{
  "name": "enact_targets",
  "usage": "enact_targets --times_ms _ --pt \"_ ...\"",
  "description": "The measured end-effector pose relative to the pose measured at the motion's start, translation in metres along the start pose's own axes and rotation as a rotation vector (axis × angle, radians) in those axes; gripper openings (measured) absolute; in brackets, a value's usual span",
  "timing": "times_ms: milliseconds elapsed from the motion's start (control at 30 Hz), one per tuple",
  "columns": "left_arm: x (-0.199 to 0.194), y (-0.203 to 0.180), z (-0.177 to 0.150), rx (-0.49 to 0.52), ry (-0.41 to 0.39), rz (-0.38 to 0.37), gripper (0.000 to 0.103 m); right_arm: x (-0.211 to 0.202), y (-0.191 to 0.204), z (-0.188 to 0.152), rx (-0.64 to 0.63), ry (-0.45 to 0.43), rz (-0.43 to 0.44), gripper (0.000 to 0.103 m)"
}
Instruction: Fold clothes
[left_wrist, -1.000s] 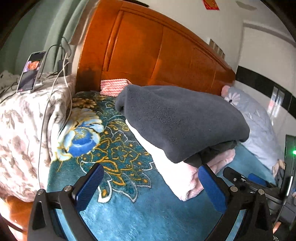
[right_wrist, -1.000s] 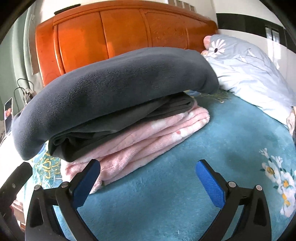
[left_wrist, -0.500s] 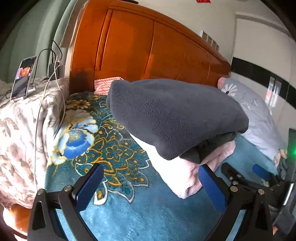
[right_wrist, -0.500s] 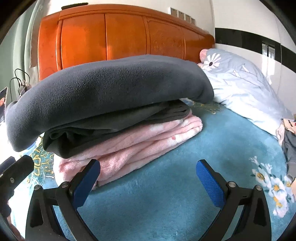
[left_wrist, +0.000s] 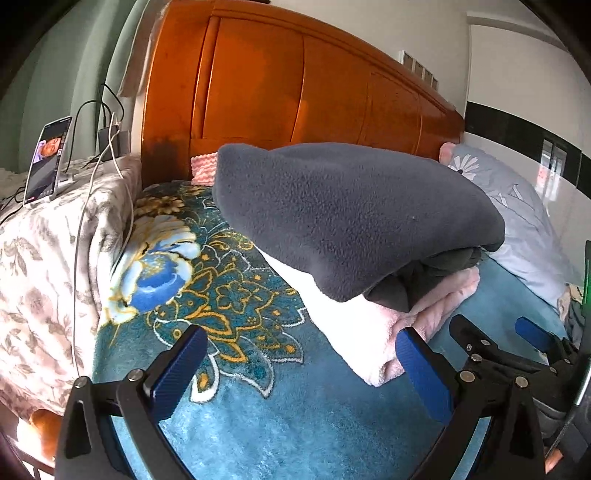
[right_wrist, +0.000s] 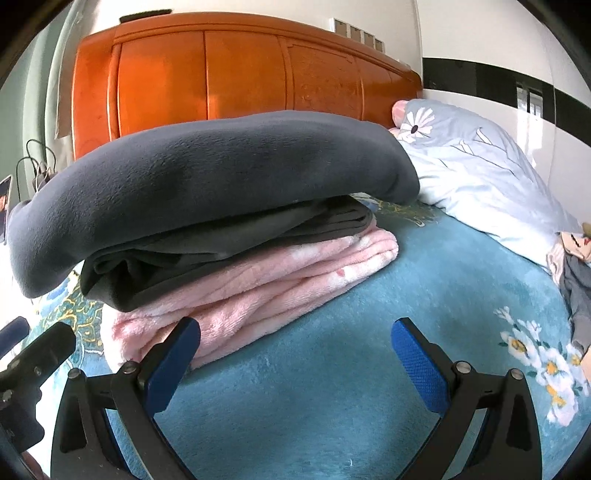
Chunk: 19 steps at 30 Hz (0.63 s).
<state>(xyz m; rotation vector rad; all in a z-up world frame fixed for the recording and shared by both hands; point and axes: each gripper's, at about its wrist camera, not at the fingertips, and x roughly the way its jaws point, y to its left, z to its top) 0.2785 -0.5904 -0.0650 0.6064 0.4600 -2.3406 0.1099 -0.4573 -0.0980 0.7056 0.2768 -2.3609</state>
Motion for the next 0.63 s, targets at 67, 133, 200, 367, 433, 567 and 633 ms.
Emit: enact_targets --times_ms 67,133,200,367,433,567,633 --pt "0.0002 -0.0001 -0.0003 0.002 0.001 0.003 0.103 0.0008 0.0019 -0.0003 -0.01 0.001 -0.001 0.103" --pt "-0.0004 0.0005 -0.0007 0.0 -0.002 0.002 0.103 0.0002 0.0036 -0.0007 -0.018 -0.002 -0.004 0.103" --pt "-0.0001 0.001 -0.001 -0.003 -0.003 0.004 0.103 -0.0003 0.005 -0.0011 -0.024 -0.004 -0.006 0.103" --pt "0.0027 0.0016 -0.0029 -0.003 0.01 -0.01 0.103 0.001 0.0072 -0.0018 -0.033 0.005 -0.006 0.103" --pt "0.0036 0.0011 -0.0034 -0.001 0.016 -0.009 0.103 0.0009 0.0079 -0.002 -0.037 0.004 -0.007 0.103" --pt "0.0053 0.0 -0.0045 0.003 0.029 -0.007 0.103 0.0011 0.009 -0.0024 -0.044 0.006 -0.006 0.103" --pt "0.0062 -0.0005 -0.005 0.005 0.035 -0.006 0.103 0.0017 0.009 -0.0025 -0.044 0.01 -0.005 0.103"
